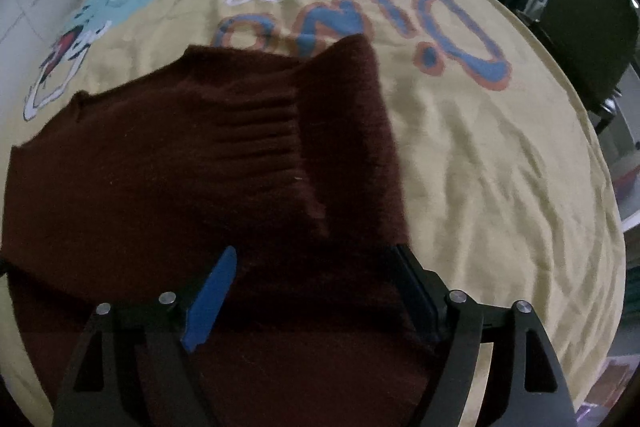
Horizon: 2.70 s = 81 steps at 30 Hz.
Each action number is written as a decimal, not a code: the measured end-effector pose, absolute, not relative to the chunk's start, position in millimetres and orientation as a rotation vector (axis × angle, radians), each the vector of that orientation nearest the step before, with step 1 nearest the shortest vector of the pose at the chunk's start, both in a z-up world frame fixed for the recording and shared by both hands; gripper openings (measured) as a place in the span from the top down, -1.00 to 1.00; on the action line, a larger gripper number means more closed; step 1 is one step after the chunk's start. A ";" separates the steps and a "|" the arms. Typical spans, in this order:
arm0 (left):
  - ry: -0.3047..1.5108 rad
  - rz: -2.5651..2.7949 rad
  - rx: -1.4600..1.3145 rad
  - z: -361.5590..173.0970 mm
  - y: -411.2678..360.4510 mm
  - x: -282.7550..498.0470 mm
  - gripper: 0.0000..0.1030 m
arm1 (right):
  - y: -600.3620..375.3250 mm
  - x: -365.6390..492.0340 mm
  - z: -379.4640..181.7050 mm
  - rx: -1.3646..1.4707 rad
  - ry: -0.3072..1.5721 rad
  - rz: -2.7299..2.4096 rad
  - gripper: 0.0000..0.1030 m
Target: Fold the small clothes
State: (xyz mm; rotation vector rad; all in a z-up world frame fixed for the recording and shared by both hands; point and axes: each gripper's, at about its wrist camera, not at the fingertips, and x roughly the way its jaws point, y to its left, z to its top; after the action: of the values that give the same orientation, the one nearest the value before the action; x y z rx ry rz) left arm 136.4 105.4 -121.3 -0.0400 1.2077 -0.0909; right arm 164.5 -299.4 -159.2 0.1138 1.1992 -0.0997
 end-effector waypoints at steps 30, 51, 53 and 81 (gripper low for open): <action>1.133 -0.148 0.059 -167.4 10.1 164.2 -0.99 | -246.6 165.7 -190.3 0.094 1.096 0.050 -0.99; 1.126 -0.179 -0.001 -109.8 14.5 132.8 -0.98 | -271.0 119.7 -137.3 0.092 1.068 0.065 -0.99; 1.113 -0.178 -0.029 -97.9 16.5 121.8 -0.98 | -274.8 107.2 -125.4 0.091 1.046 0.056 -0.99; 1.232 -0.078 -0.065 -121.2 61.1 -6.9 -0.98 | -337.1 -25.8 -139.8 0.229 1.111 -0.105 -0.99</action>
State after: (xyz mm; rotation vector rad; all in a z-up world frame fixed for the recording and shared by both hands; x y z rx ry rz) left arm -6.9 61.1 -121.2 -0.0655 1.2317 -0.0781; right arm -25.8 -337.1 -139.8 0.2292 1.1115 -0.1048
